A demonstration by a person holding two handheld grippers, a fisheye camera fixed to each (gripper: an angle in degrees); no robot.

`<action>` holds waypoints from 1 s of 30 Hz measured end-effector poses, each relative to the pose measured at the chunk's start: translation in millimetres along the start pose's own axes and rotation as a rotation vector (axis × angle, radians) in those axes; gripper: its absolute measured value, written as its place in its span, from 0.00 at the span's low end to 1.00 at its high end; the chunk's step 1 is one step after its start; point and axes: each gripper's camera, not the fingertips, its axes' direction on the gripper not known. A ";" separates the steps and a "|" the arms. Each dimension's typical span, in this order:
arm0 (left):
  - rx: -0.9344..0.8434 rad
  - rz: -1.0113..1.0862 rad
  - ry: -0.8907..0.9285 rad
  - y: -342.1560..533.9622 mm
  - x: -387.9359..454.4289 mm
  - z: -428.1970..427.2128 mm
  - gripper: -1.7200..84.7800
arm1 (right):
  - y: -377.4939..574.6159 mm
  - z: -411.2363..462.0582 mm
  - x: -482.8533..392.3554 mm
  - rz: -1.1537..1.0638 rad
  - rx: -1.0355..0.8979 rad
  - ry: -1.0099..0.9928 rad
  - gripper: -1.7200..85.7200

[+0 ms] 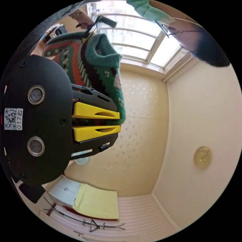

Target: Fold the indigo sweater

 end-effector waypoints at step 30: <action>-1.117 -0.902 -0.046 289.3 -308.2 237.0 0.18 | 535.9 392.9 112.8 0.440 -2.113 -0.734 0.02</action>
